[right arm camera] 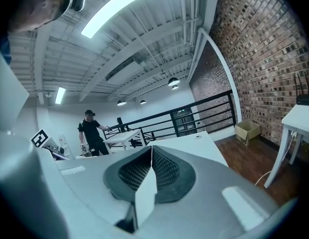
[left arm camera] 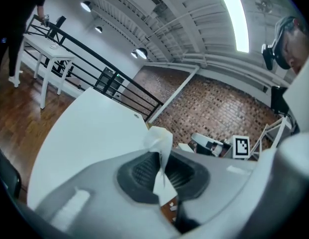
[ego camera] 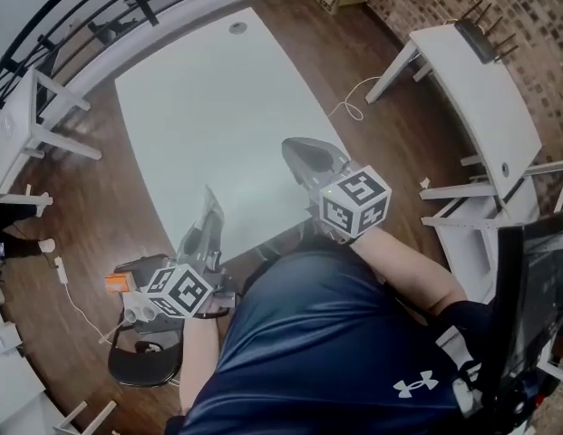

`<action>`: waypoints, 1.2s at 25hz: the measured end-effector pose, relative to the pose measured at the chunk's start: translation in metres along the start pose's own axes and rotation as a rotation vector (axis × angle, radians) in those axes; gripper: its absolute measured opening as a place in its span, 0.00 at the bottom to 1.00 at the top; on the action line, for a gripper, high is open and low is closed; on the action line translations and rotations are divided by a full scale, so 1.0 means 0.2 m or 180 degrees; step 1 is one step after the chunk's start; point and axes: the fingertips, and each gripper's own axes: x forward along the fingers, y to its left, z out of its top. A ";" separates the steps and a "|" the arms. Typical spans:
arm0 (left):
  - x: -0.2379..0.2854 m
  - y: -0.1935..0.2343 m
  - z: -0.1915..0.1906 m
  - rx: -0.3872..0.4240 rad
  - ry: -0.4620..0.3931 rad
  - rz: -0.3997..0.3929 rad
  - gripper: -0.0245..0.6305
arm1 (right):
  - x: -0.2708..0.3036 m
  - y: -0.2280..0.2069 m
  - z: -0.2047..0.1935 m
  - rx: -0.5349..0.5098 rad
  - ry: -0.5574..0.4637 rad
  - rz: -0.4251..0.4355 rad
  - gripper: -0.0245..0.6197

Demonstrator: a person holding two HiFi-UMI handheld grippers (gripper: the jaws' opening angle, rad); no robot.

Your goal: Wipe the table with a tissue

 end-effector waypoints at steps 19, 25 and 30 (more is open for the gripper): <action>0.09 -0.03 0.03 -0.0093 0.0068 0.0096 0.06 | 0.02 -0.07 0.03 0.0033 0.0140 0.0057 0.06; 0.06 0.02 0.06 -0.0140 0.0040 0.0164 0.06 | 0.09 -0.04 0.02 0.0021 0.0179 0.0109 0.06; 0.08 0.03 0.07 -0.0160 -0.0008 0.0178 0.06 | 0.10 -0.04 0.01 -0.0005 0.0214 0.0148 0.06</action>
